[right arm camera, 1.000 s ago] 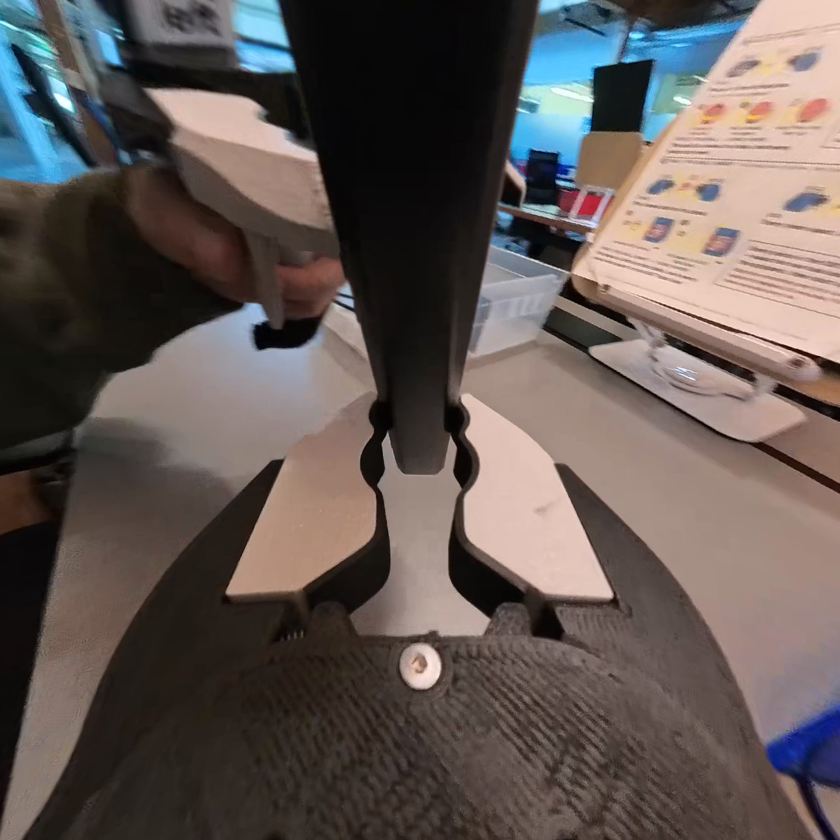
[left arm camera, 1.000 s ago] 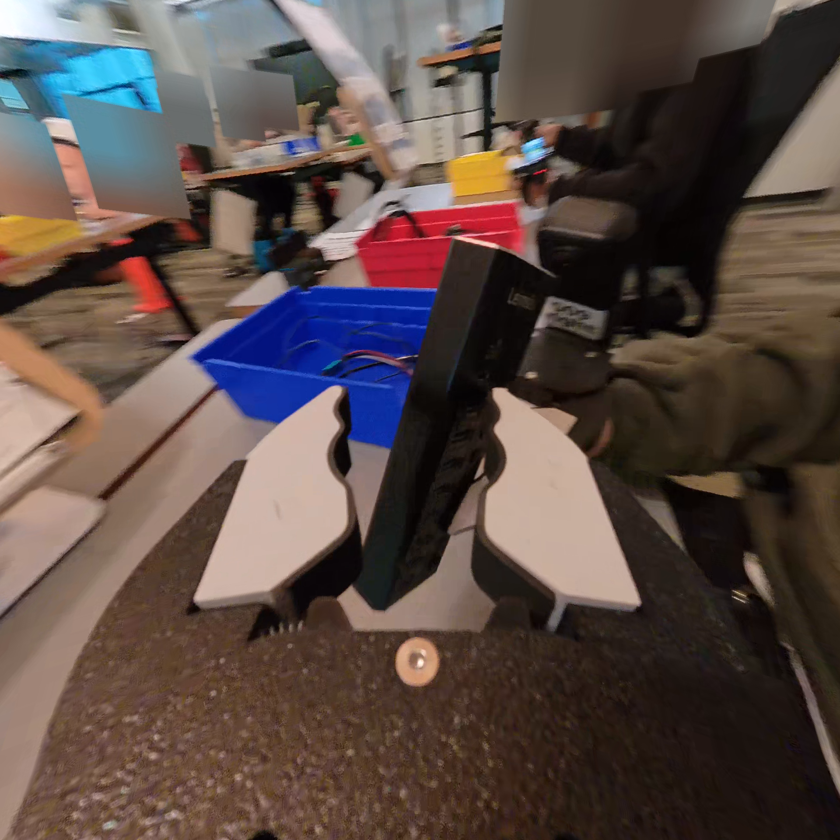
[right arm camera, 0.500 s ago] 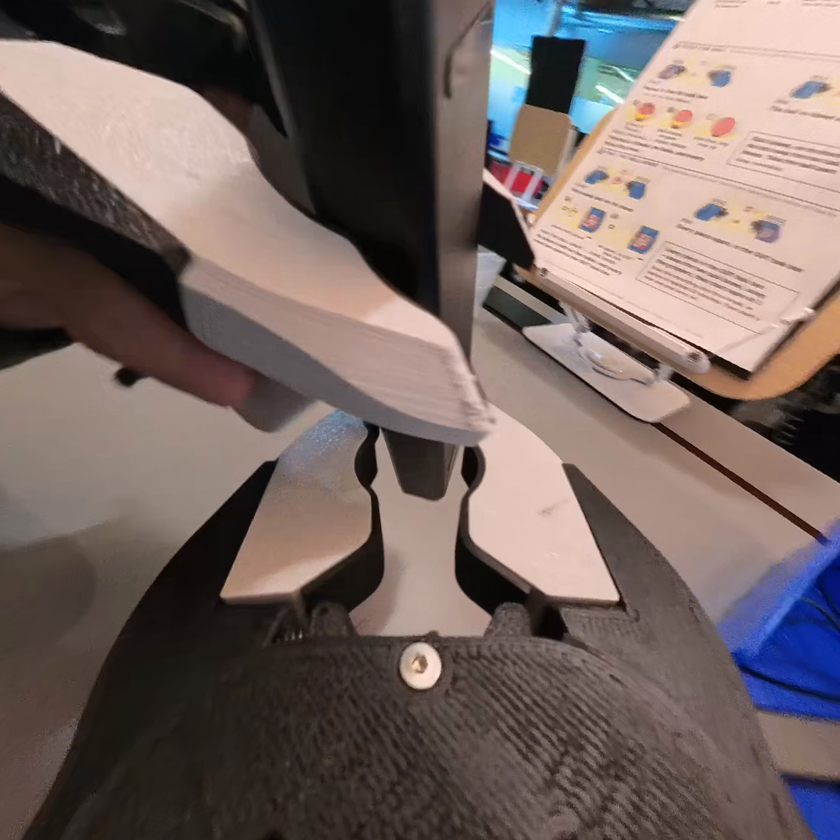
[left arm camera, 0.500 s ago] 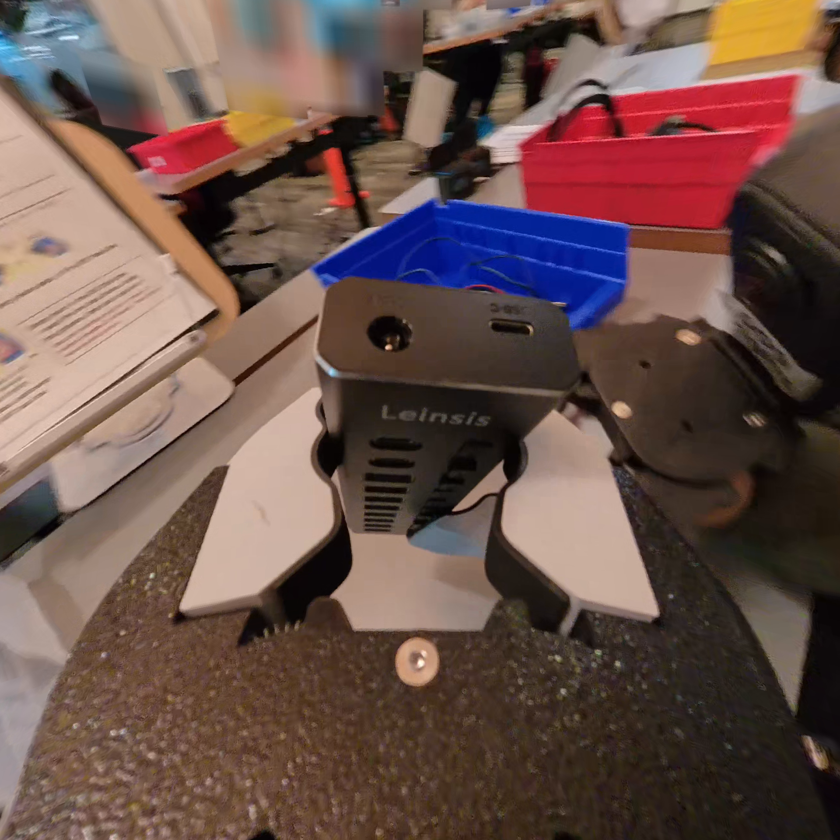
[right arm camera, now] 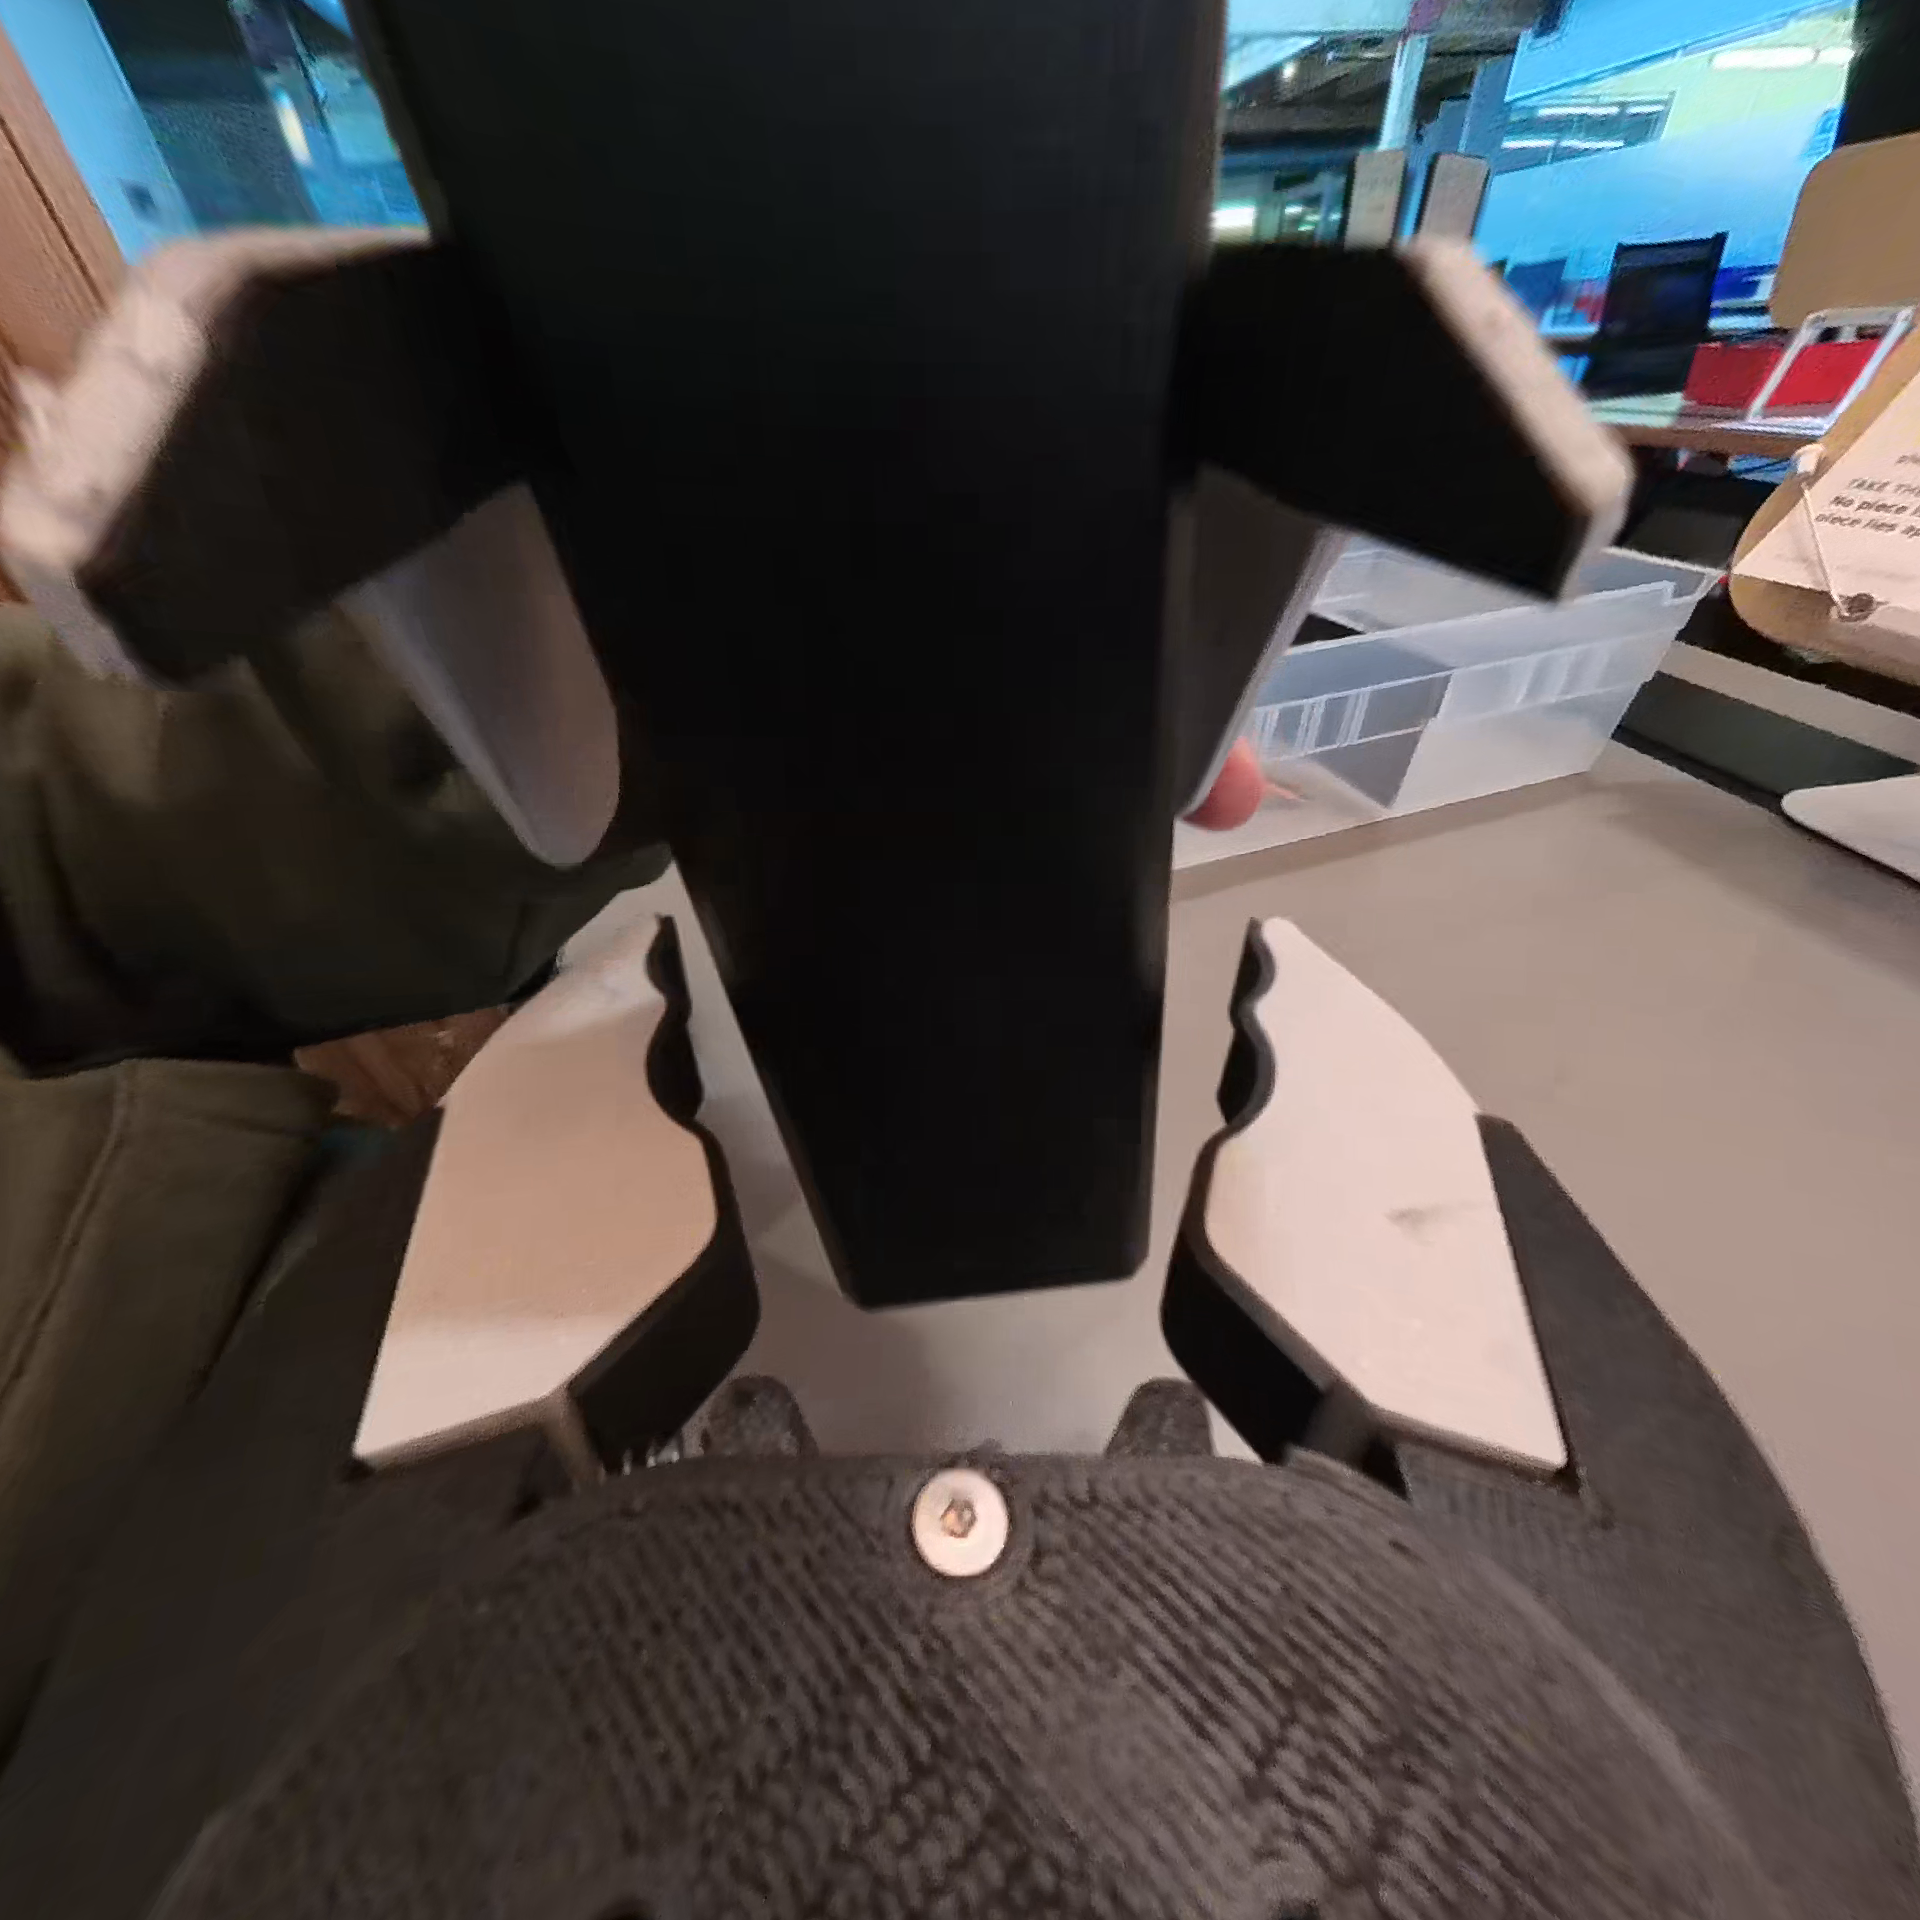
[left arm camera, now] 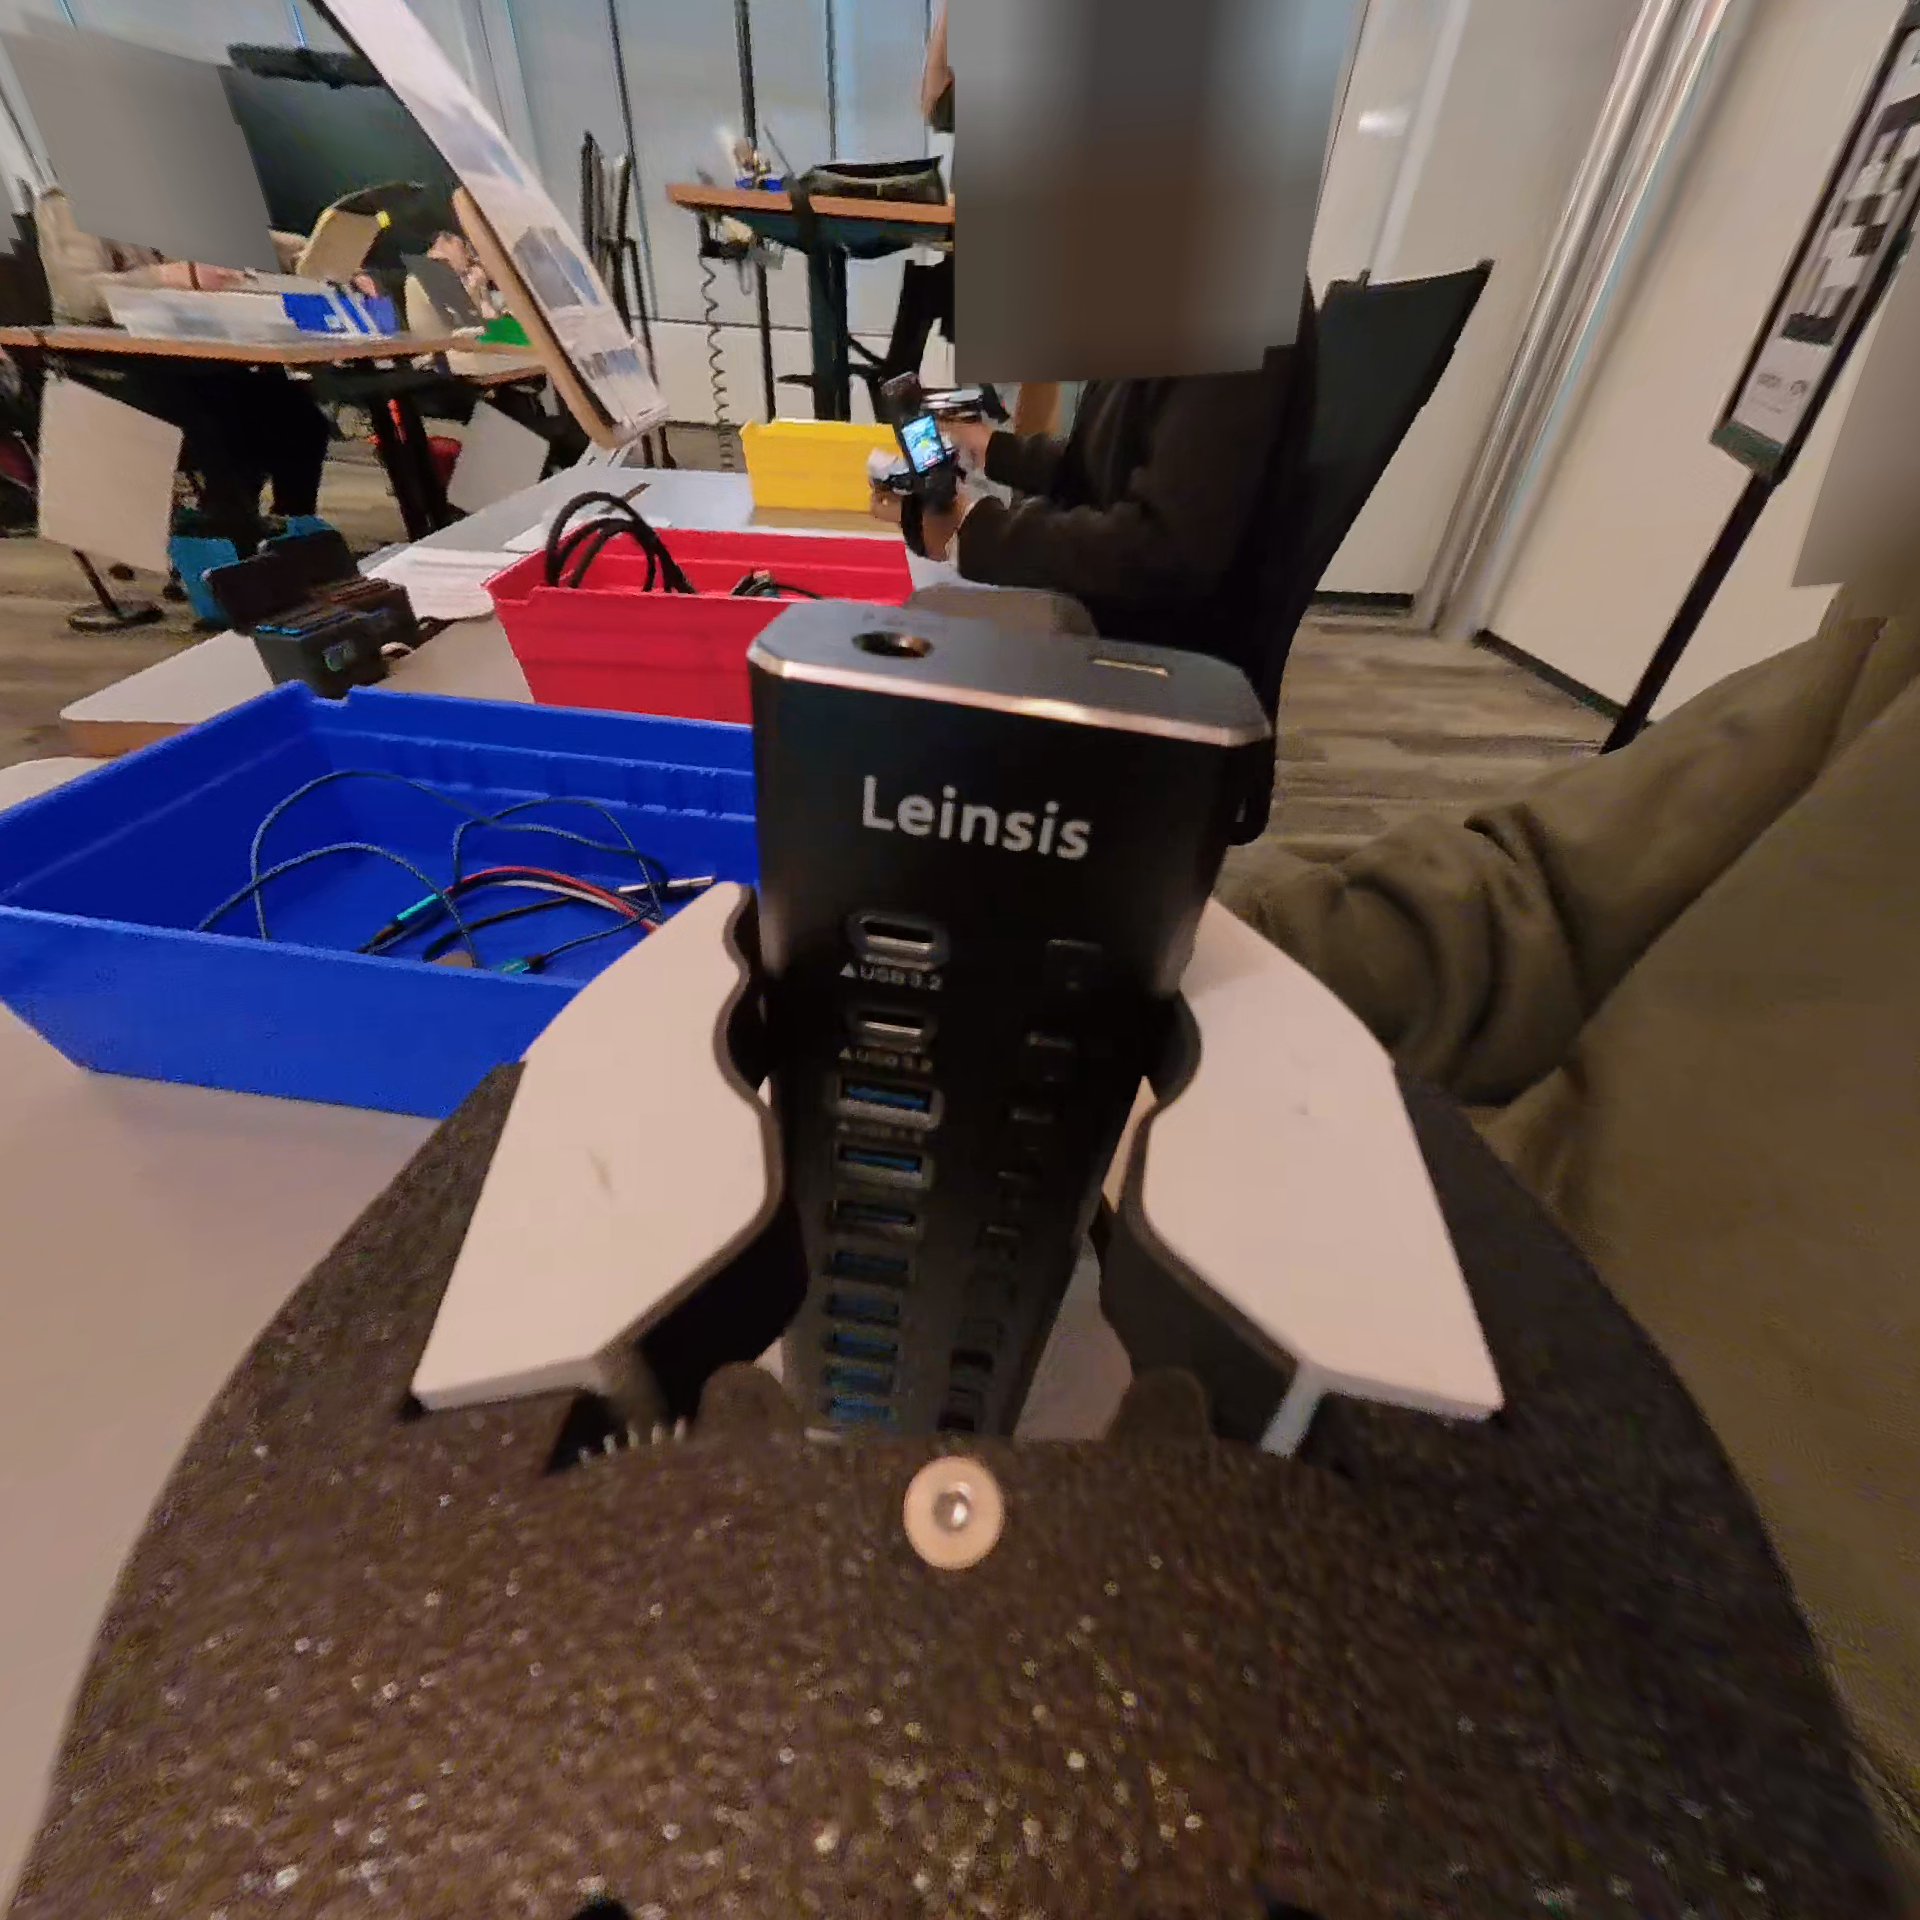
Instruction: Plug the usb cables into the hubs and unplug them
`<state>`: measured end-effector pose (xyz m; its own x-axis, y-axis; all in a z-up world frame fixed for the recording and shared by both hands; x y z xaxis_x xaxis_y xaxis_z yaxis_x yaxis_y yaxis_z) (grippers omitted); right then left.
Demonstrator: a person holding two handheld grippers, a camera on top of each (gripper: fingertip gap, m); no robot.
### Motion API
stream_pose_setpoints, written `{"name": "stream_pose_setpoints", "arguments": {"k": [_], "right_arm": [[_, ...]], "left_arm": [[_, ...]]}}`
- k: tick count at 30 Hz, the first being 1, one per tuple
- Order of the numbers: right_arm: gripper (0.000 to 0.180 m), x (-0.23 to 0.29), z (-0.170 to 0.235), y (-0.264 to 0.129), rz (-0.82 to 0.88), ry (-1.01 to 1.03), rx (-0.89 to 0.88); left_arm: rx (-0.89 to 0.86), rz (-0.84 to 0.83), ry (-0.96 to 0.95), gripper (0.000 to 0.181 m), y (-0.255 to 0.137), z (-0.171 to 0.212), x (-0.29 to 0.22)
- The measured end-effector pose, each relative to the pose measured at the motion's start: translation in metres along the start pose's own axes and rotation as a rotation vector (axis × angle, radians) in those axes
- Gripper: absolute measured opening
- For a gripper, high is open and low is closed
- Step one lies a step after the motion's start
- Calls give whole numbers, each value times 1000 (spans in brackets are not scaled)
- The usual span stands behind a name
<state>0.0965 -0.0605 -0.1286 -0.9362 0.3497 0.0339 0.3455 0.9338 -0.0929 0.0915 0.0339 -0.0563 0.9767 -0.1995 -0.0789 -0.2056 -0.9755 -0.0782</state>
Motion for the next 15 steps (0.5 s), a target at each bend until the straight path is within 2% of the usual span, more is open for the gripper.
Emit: {"name": "stream_pose_setpoints", "arguments": {"k": [2,6,11,14,15], "right_arm": [[96,-1,2,1,25,2,-13],[73,0,6,1,49,-76,-12],[73,-1,6,-2,21,-108,5],[73,-2,9,-2,11,-115,27],[73,-2,10,-2,9,-110,19]], "left_arm": [[27,-21,-19,71,4,5,2],[87,-39,-42,71,11,10,4],[180,-43,-29,70,8,6,1],[232,-150,40,83,0,-4,-1],[227,-168,57,81,-3,-8,-3]]}}
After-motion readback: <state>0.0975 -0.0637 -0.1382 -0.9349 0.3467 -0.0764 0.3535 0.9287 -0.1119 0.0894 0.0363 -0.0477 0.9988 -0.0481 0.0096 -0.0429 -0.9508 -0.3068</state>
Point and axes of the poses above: each gripper's, where its closed fingertips meet, y out along the fingers, z out of its underside, x = y × z across the jaws, the point moved 9 cm from there along -y, back along the fingers, and after that the axes turned 15 degrees about z, right-handed, at the moved point
